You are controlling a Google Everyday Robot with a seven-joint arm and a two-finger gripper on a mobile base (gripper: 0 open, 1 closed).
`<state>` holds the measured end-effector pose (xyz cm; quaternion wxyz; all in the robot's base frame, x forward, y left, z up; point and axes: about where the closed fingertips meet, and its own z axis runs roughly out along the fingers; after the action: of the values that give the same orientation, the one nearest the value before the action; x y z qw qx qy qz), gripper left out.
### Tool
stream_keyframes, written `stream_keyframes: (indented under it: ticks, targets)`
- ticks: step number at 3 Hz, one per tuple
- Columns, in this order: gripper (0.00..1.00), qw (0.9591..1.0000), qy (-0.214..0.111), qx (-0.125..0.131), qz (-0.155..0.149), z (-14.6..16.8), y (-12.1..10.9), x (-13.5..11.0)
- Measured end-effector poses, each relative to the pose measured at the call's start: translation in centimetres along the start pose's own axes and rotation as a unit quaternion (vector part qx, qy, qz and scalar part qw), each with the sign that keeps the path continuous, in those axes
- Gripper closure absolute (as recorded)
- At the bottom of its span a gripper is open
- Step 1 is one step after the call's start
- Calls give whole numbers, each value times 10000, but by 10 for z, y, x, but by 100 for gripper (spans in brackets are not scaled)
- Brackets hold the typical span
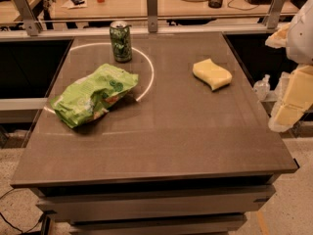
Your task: Pick sponge
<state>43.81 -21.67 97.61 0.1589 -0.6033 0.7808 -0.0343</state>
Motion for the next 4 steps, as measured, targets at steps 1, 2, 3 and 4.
stream_keyframes:
  ticks: [1,2,3,4]
  targets:
    - [0,10000,-1,6,4,0,0,0]
    - [0,9994,-21,270,215,0,-21,4]
    - [0,9948,-6,878,526,-6,-59,14]
    - [0,9842,-357,1405,1022,-7,-98,27]
